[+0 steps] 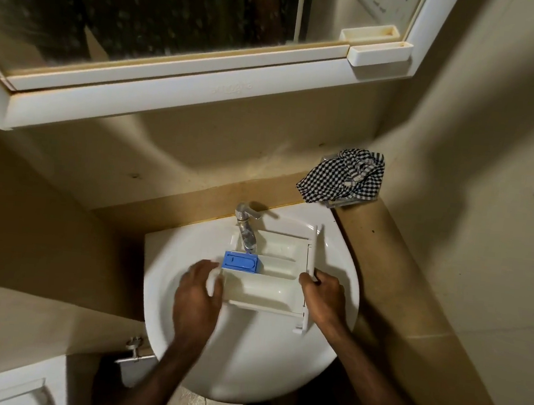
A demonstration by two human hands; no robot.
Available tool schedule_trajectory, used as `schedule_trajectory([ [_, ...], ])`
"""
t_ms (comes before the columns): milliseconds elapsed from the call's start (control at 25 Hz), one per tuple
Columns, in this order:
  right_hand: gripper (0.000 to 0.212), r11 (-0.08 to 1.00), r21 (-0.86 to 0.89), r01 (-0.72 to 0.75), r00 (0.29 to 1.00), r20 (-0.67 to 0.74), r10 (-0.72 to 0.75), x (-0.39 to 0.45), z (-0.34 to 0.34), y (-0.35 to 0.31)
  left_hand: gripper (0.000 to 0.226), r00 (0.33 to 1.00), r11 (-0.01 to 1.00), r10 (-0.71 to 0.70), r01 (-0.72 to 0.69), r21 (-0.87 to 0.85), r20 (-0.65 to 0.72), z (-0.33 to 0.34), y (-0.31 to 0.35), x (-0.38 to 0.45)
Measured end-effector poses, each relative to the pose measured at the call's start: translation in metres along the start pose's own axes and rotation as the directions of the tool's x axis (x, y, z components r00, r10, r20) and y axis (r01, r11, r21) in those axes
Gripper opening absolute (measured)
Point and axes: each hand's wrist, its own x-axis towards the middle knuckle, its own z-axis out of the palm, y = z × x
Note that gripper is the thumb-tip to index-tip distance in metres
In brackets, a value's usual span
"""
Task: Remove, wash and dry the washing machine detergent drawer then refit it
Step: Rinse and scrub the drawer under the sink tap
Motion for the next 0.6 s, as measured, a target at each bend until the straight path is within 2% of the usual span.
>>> schedule_trajectory([
  [40,0.024,1.000,0.018,-0.008,1.000,-0.003,0.008,-0.001,0.003,-0.001,0.031,0.991,0.990,0.135,-0.135,0.034,0.000,0.004,0.009,-0.012],
  [120,0.025,0.999,0.035,-0.016,1.000,0.000,0.016,-0.004,0.009,-0.002,0.036,0.943,0.941,0.316,-0.326,0.095,0.102,0.018,0.023,-0.028],
  [240,0.021,0.999,0.052,-0.013,1.000,0.006,0.012,-0.007,0.016,-0.003,0.045,0.867,0.841,0.407,-0.479,0.252,0.288,0.038,0.032,-0.037],
  [400,0.024,0.999,0.049,-0.002,1.000,0.002,0.002,-0.008,0.016,-0.003,0.042,0.840,0.810,0.440,-0.524,0.263,0.318,0.035,0.030,-0.028],
  [600,0.033,0.997,0.083,-0.012,0.999,-0.030,0.015,-0.014,0.017,0.006,0.050,0.918,0.842,0.311,-0.386,0.378,0.246,0.027,0.022,-0.014],
])
